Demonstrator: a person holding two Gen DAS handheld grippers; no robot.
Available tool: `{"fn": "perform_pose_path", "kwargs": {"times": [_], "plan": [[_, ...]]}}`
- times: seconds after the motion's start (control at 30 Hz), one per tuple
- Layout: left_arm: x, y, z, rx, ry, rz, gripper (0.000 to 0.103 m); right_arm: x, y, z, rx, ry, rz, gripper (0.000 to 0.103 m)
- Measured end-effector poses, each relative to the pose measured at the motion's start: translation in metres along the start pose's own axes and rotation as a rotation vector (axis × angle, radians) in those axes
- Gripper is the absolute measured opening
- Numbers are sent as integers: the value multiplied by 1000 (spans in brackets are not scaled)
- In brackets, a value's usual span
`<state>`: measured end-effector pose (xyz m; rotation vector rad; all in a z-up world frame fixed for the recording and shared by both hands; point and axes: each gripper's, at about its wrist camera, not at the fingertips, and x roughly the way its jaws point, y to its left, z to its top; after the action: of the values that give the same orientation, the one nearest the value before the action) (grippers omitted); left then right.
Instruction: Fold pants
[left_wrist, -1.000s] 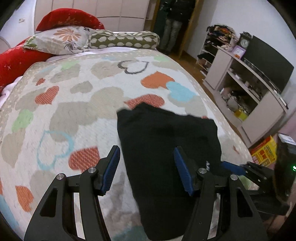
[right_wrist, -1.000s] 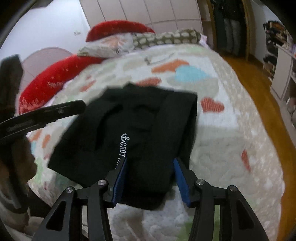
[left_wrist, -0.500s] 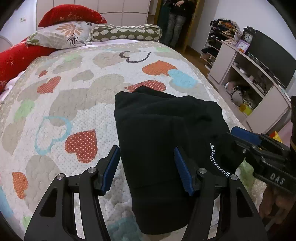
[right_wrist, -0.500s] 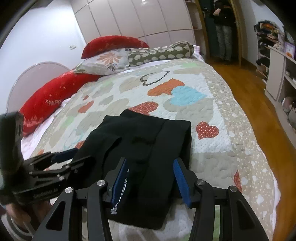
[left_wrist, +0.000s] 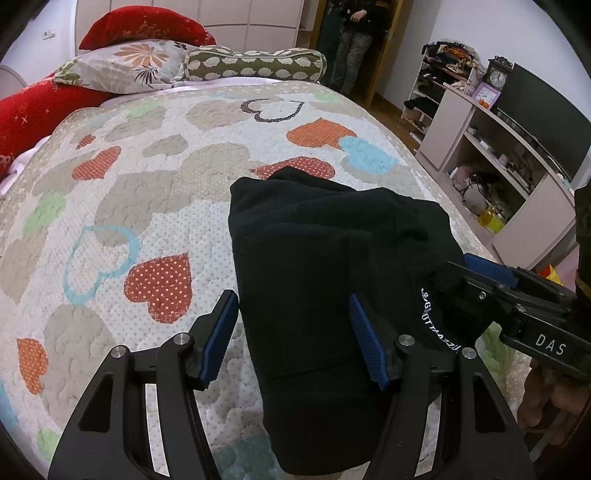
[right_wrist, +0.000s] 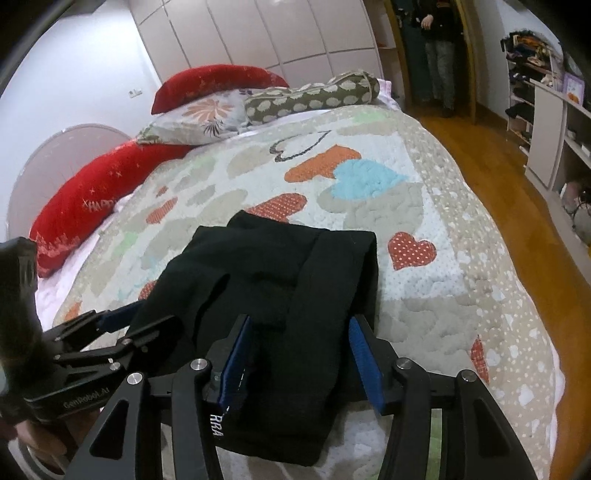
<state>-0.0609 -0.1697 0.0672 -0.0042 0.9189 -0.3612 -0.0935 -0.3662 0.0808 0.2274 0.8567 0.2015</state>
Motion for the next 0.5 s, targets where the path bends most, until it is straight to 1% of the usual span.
{"fn": "perform_pose_path", "kwargs": {"times": [0.13, 0.2, 0.4, 0.5], "plan": [[1, 0, 0, 2, -1, 0, 62, 14, -3, -6, 5, 37, -15, 54], [1, 0, 1, 4, 0, 2, 63, 15, -5, -8, 18, 36, -18, 58], [-1, 2, 3, -5, 3, -6, 63, 6, -5, -3, 22, 25, -10, 58], [-5, 4, 5, -4, -15, 9, 63, 2, -3, -1, 21, 12, -4, 59]]}}
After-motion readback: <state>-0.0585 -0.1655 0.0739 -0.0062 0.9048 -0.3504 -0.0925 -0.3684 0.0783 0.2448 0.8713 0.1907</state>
